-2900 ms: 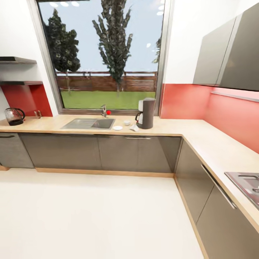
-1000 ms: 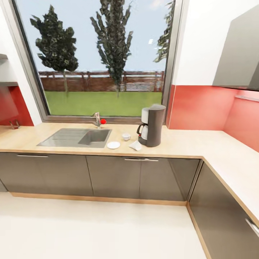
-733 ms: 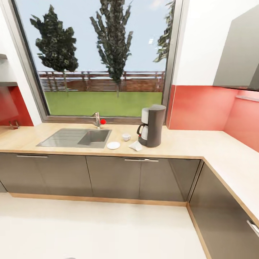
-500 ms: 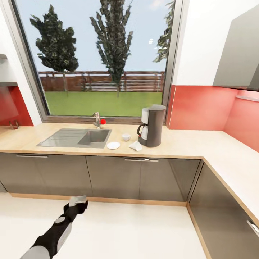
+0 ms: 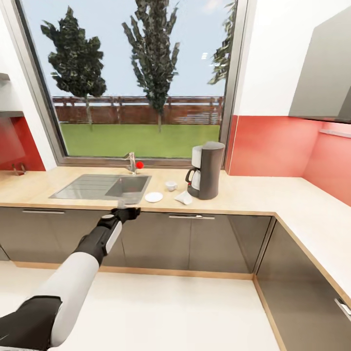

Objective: Set up a coffee station on the kitchen countertop: keep the coffee maker on the countertop, move the bottle of coffee from the kitchen shelf to the counter next to the coffee maker, place a paper coffee filter on top of the coffee maker, put the saucer next to the coffee maker with the coffee cup on the saucer, and place the electric kettle next to the coffee maker.

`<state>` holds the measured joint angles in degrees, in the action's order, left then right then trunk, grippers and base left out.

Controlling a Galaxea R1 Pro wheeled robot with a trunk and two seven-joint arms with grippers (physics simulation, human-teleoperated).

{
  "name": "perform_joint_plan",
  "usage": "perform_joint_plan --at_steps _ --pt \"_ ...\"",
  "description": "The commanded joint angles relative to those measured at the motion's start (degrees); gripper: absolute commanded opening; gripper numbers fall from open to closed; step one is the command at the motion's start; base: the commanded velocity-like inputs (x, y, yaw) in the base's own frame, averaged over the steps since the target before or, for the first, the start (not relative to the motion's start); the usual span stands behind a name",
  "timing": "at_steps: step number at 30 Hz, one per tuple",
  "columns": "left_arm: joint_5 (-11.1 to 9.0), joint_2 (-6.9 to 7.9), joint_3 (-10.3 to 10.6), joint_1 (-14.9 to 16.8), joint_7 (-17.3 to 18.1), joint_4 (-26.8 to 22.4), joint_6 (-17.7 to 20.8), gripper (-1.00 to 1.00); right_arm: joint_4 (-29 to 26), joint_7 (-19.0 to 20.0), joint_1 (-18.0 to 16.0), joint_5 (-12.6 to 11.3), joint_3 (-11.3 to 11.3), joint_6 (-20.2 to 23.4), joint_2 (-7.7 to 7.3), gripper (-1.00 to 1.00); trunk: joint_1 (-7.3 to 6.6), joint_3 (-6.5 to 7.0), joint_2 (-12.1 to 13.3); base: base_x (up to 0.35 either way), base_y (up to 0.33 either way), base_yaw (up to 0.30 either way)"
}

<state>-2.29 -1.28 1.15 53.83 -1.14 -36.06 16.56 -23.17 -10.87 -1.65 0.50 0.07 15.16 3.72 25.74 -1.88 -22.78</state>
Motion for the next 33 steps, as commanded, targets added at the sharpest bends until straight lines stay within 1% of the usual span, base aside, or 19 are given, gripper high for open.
perform_joint_plan --at_steps 1,3,5,9,12,16,20,25,29,33 --pt "-0.16 0.04 0.27 -0.24 -0.16 -0.32 0.44 1.00 0.25 -0.19 -0.03 0.04 0.03 0.39 0.53 1.00 0.04 -0.14 -0.13 0.000 0.000 0.000" --pt "-0.16 0.04 0.21 -0.39 -0.17 -0.42 0.45 1.00 0.18 -0.25 -0.02 0.03 0.02 0.40 1.32 1.00 0.04 -0.14 -0.13 0.000 0.000 0.000" --pt "-0.24 0.04 0.17 -0.43 -0.18 -0.46 0.43 1.00 0.05 -0.25 -0.02 0.00 -0.05 0.36 1.74 1.00 0.04 -0.14 -0.13 0.000 0.000 0.000" --pt "-0.34 -0.10 0.23 -0.07 -0.12 -0.49 0.47 1.00 0.37 -0.21 -0.02 -0.13 -0.22 -0.58 2.17 1.00 0.04 -0.14 -0.13 0.043 0.000 0.000" --pt "-0.30 -0.57 0.30 0.23 -0.14 -0.50 0.48 1.00 0.33 -0.21 -0.02 -0.14 -0.24 -2.60 2.23 1.00 0.04 -0.14 -0.13 0.245 0.000 0.000" --pt "-0.20 -1.58 0.40 0.55 -0.19 -0.56 0.51 1.00 0.47 -0.14 -0.02 -0.09 -0.26 -5.79 2.16 1.00 0.04 -0.14 -0.13 0.312 0.000 0.000" --pt "-0.11 -1.78 0.36 0.64 -0.51 -0.58 0.57 1.00 0.57 -0.12 -0.02 0.00 -0.04 -8.49 2.23 1.00 0.04 -0.14 -0.13 0.332 0.000 0.000" --pt "0.11 -1.80 0.34 0.43 -0.85 -0.52 0.58 1.00 0.67 -0.11 -0.02 0.02 0.01 -9.18 2.26 1.00 0.04 -0.14 -0.13 0.333 -0.013 0.000" --pt "0.17 -1.74 0.18 -0.05 -1.12 -0.50 0.58 1.00 2.47 -0.12 -0.02 0.03 0.02 -9.33 2.26 1.00 0.04 -0.14 -0.13 0.282 -0.141 0.000" --pt "0.17 -1.72 0.09 -0.25 -1.14 -0.44 0.52 1.00 2.95 -0.05 -0.02 0.03 0.06 -9.35 2.26 1.00 0.04 -0.14 -0.13 0.274 -0.165 -0.002"
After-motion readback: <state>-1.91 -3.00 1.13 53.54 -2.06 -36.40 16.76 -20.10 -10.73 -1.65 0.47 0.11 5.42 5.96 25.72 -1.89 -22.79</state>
